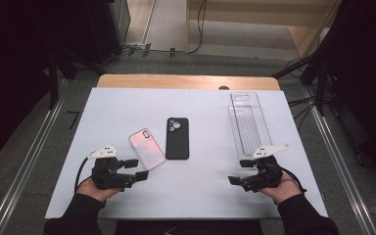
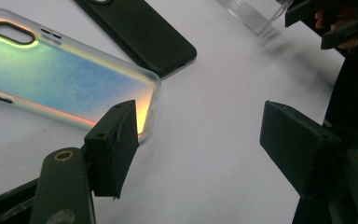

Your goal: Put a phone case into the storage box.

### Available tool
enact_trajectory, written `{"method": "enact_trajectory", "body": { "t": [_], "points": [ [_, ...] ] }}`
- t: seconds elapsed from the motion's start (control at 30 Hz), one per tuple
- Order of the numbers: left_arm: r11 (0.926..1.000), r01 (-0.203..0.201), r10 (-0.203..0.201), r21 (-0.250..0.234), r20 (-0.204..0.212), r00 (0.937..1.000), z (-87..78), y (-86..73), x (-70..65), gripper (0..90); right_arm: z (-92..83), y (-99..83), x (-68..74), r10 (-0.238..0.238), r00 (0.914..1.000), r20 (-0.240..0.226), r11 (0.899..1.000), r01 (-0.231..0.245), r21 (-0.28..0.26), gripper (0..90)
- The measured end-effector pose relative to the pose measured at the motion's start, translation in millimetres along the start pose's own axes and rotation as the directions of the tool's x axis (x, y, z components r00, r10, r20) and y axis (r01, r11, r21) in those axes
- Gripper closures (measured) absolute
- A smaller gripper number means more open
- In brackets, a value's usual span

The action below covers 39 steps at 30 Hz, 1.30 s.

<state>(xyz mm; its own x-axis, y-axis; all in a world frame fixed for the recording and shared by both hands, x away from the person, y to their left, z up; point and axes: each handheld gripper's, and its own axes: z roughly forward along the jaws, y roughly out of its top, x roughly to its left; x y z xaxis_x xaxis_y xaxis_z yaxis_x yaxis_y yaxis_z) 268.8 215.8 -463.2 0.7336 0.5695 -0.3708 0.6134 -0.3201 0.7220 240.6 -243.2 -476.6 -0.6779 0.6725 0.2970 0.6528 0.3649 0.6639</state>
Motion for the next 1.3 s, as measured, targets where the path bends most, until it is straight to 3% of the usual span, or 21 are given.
{"method": "enact_trajectory", "body": {
  "t": [0.4, 0.53, 0.73, 0.87, 1.3],
  "points": [
    [0.9998, -0.007, 0.007, 0.019, 0.001, 1.0000, 1.2, 0.1, -0.3, 27.7, -0.3, 0.1, 0.2, 0.003, 1.0000, -0.003, 1.000, -0.003, 0.010, 15.2],
    [0.9985, 0.019, -0.020, 0.051, 0.009, 0.9998, 1.8, 0.9, 0.2, 27.8, -0.3, -0.1, -1.0, 0.006, 1.0000, -0.006, 1.000, -0.006, 0.008, 15.2],
    [0.9978, 0.000, 0.000, 0.066, -0.007, 1.0000, 2.2, 0.8, 0.0, 27.8, 0.3, 0.1, -1.7, 0.012, 0.9999, -0.001, 1.000, -0.012, 0.009, 15.2],
    [0.9975, 0.022, -0.021, 0.067, -0.023, 0.9995, 3.7, 1.6, 0.2, 27.7, 0.8, 0.2, -2.1, 0.010, 0.9999, 0.002, 1.000, -0.010, 0.015, 15.2],
    [0.9951, 0.031, -0.028, 0.094, -0.035, 0.9990, 5.1, 2.6, 0.2, 27.7, 1.5, -0.1, -1.3, 0.014, 0.9999, 0.007, 1.000, -0.014, 0.025, 15.2]
  ]
}}
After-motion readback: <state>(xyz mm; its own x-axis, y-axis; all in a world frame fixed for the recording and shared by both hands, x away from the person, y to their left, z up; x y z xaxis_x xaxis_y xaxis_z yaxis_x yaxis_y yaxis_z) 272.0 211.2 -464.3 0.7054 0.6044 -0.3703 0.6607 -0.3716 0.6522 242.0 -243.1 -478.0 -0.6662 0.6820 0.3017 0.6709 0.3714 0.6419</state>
